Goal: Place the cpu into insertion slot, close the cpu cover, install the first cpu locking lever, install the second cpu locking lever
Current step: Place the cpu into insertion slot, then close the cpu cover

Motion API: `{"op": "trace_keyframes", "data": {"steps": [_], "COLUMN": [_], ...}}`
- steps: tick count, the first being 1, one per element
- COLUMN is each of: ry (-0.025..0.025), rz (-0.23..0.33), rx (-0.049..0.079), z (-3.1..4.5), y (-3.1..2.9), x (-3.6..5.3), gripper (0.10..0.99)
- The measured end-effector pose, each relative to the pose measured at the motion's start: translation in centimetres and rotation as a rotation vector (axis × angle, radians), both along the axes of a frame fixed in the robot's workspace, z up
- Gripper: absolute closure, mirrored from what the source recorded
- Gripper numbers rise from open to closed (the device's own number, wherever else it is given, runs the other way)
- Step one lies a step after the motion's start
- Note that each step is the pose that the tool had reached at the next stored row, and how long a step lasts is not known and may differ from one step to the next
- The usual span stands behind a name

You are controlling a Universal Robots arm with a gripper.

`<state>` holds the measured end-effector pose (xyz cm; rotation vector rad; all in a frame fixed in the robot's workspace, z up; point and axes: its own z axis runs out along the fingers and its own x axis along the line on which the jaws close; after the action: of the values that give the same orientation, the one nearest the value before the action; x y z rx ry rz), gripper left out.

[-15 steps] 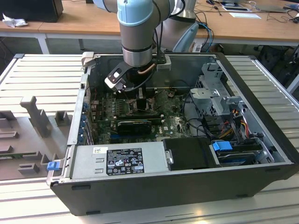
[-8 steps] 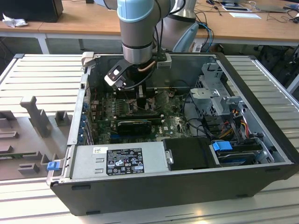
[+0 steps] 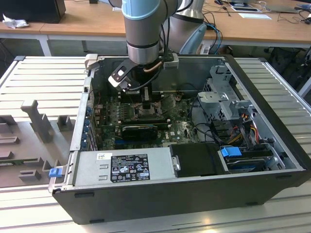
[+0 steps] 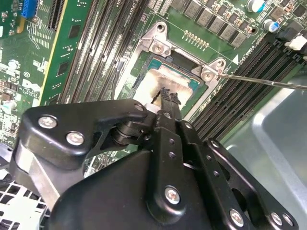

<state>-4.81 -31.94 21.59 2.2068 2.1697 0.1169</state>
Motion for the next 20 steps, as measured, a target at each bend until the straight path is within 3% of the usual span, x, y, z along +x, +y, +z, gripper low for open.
{"op": "trace_keyframes", "data": {"steps": [7,10,12,16,20], "ry": [0.0000,0.0013,0.0048,0.0056,0.0056], "rz": [-0.001,-0.008,-0.008,-0.008,-0.008], "rx": [0.000,0.001,0.001,0.001,0.001], "z": [1.19,1.21,1.21,1.36,2.00], "y": [0.00,-0.03,-0.04,-0.04,-0.03], "x": [0.00,0.85,1.40,1.48,1.49], "gripper": [0.980,0.980,0.980,0.980,0.980]}}
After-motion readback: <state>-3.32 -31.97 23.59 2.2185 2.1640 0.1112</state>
